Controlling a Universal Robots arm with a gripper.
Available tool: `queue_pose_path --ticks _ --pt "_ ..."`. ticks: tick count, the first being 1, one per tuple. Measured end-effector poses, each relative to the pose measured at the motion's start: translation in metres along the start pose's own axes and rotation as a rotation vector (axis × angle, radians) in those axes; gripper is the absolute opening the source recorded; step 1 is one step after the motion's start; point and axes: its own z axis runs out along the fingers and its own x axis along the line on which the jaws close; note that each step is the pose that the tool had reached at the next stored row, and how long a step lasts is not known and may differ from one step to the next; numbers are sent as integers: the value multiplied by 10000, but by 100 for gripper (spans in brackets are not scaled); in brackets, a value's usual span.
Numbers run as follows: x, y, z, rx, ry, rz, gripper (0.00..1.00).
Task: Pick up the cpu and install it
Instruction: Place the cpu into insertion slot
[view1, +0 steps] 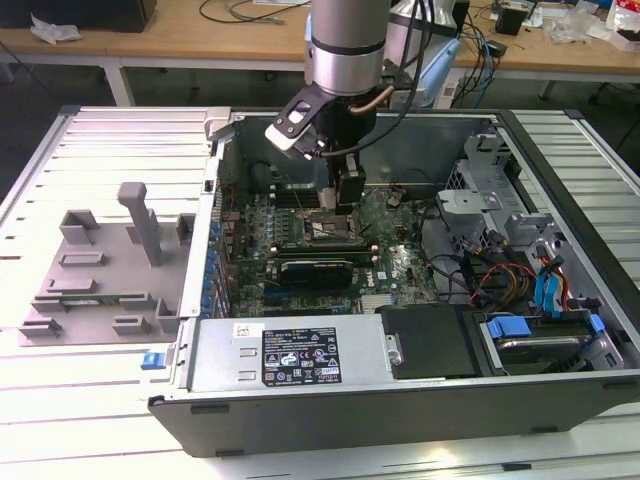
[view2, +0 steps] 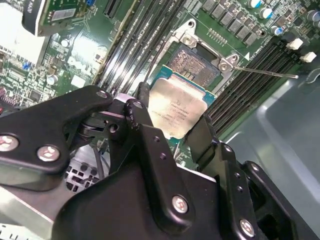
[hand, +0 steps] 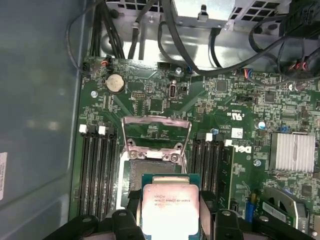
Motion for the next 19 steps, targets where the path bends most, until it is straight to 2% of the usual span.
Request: queue_pose_path --ticks 4,10,13,17,19 --pt "14 -50 166 3 -8 165 55" --pt "67 -64 360 3 -7 166 55" --pt "85 -64 382 3 -7 166 55" --pt "110 -65 445 4 -8 146 55" --pt "147 -65 486 4 -7 129 55"
